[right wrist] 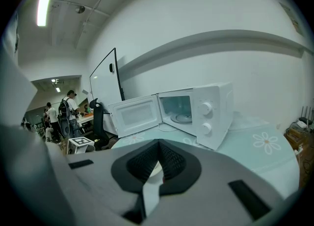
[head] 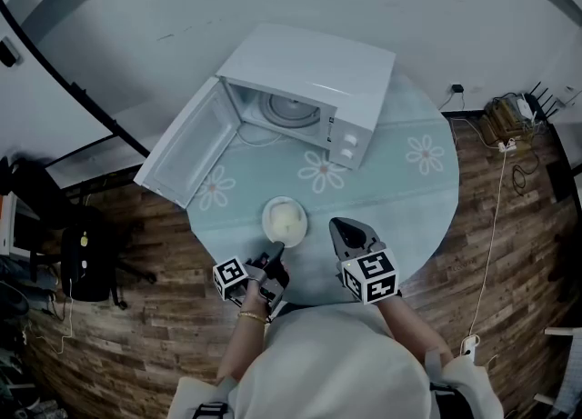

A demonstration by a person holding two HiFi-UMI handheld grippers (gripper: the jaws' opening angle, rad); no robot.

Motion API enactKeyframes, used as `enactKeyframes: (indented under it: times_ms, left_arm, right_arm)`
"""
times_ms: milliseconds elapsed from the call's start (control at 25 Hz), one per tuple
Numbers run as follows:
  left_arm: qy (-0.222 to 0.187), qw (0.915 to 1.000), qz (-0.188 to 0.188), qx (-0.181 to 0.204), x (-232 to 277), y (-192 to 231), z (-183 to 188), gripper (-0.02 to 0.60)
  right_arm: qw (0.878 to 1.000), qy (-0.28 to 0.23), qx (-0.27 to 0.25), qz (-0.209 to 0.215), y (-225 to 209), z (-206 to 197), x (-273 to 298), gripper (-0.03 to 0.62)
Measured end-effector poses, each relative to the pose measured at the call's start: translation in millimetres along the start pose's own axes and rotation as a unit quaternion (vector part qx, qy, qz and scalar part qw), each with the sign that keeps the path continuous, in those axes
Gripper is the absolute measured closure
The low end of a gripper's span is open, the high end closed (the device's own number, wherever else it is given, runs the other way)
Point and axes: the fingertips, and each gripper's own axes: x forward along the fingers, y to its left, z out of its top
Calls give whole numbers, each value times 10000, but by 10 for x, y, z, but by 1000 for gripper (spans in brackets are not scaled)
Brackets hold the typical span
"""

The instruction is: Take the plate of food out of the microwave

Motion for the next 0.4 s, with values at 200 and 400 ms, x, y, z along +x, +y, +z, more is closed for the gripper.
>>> enactKeyframes:
  times_ms: [200, 400]
  left_arm:
    - [21, 9999, -47, -130, 5, 7, -11, 555]
    - [11, 9999, -11, -124, -4, 44, 7, 555]
  right_arm:
    - [10000, -1, -37, 10, 3, 21, 10, 588]
    - [10000, 6, -61, 35, 3, 17, 43, 588]
